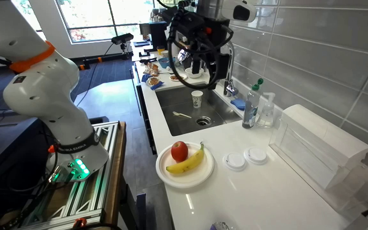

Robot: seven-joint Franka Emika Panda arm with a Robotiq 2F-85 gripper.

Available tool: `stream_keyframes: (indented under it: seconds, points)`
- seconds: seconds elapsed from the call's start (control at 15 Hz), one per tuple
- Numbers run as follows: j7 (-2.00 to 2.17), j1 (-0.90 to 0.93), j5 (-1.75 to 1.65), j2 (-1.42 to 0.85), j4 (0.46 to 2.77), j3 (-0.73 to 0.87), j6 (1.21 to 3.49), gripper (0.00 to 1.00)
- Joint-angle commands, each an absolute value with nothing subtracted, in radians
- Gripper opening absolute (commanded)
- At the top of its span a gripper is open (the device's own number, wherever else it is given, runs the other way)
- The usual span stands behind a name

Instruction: Move the left bottle backwards

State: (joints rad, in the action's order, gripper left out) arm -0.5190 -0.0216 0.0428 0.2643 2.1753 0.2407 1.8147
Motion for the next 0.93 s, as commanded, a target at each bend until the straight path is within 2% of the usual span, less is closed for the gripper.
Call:
stream_keyframes:
  seconds: [0.0,0.87]
  points:
    - [-0.55,-0.005,0.058,0.19,2.169,0.183,1.943,1.0]
    - [-0.594,0.014,0.146,-0.013,2.133,0.048,2.413,1.0]
